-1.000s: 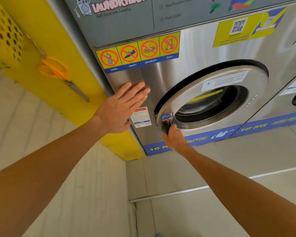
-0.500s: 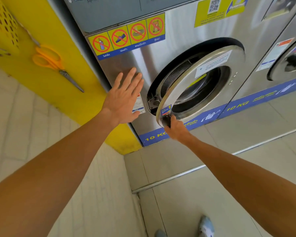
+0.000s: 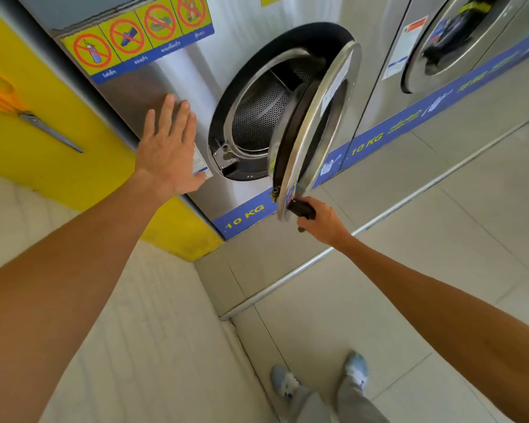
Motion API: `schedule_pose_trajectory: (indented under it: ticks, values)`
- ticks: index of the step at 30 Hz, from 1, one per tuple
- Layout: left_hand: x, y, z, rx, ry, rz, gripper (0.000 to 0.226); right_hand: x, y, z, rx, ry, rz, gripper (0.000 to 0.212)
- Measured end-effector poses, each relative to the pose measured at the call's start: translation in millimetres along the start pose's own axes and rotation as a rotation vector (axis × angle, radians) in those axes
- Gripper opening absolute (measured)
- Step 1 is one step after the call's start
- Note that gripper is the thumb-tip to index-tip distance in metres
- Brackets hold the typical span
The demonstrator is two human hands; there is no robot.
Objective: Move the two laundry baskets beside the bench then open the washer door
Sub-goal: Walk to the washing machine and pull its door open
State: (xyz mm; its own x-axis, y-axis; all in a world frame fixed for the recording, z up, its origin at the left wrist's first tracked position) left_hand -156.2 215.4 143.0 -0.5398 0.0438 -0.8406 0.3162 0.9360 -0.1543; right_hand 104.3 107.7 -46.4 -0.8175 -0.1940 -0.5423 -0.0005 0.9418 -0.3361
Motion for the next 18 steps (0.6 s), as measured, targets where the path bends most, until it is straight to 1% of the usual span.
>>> schedule_pose_trajectory:
  ticks: [3,8,12,15,18]
  values:
    - [-2.5,1.8,0.9,-0.007,-0.023,-0.035,0.119,-24.1,-23.3,27.5,0.054,0.016,0.047,0.045]
    - [-11.0,2.1,4.0,-0.033,-0.025,-0.113,0.12,-74.4,-47.7,75.7,0.081,0.006,0.064,0.037]
    - [-19.4,2.4,10.1,-0.066,-0.083,-0.13,0.116,-120.9,-60.2,113.6,0.141,0.003,0.162,0.036]
    - [-21.3,3.3,14.6,-0.087,-0.116,-0.136,0.114,-149.2,-65.0,130.2,0.13,-0.008,0.212,0.037]
    - [-19.8,3.7,16.8,-0.104,-0.158,-0.149,0.112,-168.2,-65.7,141.6,0.136,-0.001,0.235,0.033]
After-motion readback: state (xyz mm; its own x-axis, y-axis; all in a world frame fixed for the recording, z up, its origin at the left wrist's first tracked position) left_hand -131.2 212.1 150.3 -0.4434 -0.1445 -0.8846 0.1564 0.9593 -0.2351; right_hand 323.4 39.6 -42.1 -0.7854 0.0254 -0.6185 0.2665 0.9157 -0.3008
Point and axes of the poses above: each hand's wrist, its own y-axis towards the middle knuckle, its own x-axis out of the palm, z = x × y, the point moved 8 cm from there along y, towards the middle knuckle, and after that the axes turned 6 degrees about -z, right-handed, at the moved point
